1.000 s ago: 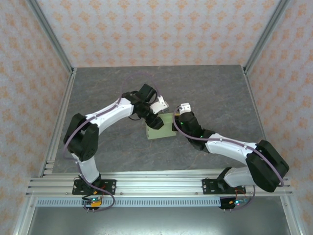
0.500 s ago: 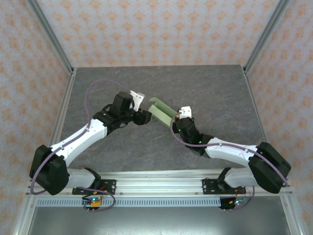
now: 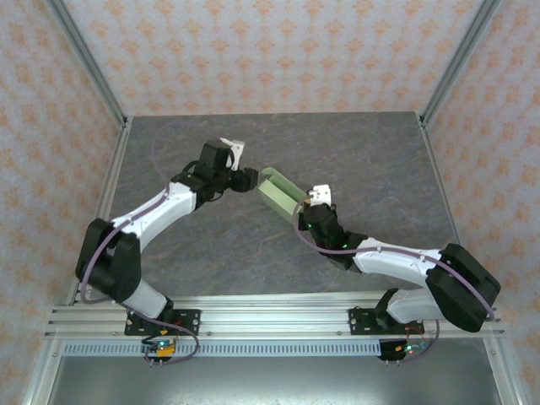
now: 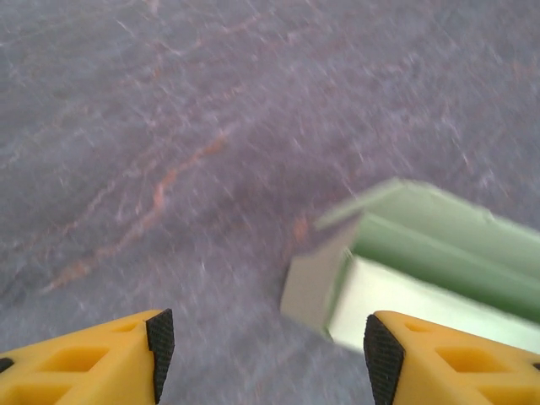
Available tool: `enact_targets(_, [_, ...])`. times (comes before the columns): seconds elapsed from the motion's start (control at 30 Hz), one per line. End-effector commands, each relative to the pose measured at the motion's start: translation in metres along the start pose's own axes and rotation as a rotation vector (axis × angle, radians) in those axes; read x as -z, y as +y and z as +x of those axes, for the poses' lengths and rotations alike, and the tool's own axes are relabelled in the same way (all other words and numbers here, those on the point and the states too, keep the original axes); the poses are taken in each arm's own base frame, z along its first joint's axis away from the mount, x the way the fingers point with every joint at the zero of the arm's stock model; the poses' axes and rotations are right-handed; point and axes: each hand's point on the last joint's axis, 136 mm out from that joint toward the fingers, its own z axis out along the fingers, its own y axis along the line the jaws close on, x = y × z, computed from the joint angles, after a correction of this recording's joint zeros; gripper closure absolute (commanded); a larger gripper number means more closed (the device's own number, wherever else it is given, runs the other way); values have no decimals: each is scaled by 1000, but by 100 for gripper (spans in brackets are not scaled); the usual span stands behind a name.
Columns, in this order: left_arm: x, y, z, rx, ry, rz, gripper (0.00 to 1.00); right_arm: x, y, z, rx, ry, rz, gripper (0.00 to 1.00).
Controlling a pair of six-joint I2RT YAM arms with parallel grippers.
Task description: Fold the paper box
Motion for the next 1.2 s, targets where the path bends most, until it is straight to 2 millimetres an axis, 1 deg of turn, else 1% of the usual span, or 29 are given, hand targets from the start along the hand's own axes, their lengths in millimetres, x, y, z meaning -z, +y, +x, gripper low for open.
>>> enact_targets(0.0, [-9, -12, -18, 30, -35, 83, 37, -2, 3, -5, 5, -8, 4, 100])
enact_targets(0.07, [-15, -24, -21, 3, -8, 154, 37, -2, 2, -3, 15, -3, 6, 100])
enact_targets(0.13, [-20, -37, -18, -31, 28, 232, 41, -2, 3, -4, 24, -3, 4, 100])
enact_targets(0.2, [-23, -44, -17, -61, 51, 274, 43, -2, 2, -4, 24, -4, 5, 100])
enact_targets(0.4, [-32, -43, -24, -133, 52, 263, 43, -4, 4, -5, 26, 0, 2, 100])
enact_targets(0.43, [-35, -43, -23, -142, 63, 267, 45, -4, 4, -5, 27, 2, 2, 100])
enact_targets(0.57, [-39, -55, -12, -186, 115, 358, 56, -4, 6, -6, 32, 9, -1, 100])
enact_targets(0.6, [-39, -57, -10, -191, 120, 371, 57, -4, 5, -6, 31, 9, 2, 100])
enact_targets(0.7, [-43, -57, -6, -196, 130, 377, 57, -5, 5, -5, 24, 12, 2, 100])
enact_targets(0.73, [-45, -54, -5, -198, 132, 361, 57, -5, 6, -5, 26, 14, -1, 100])
enact_targets(0.97, [-53, -49, -13, -220, 121, 326, 56, -6, 7, -5, 31, 21, -4, 100])
enact_targets(1.03, [-51, -48, -17, -233, 108, 320, 52, -7, 8, -6, 34, 22, -4, 100])
enact_targets(1.17, [-42, -39, -29, -246, 73, 297, 49, -7, 8, -6, 32, 23, -5, 100])
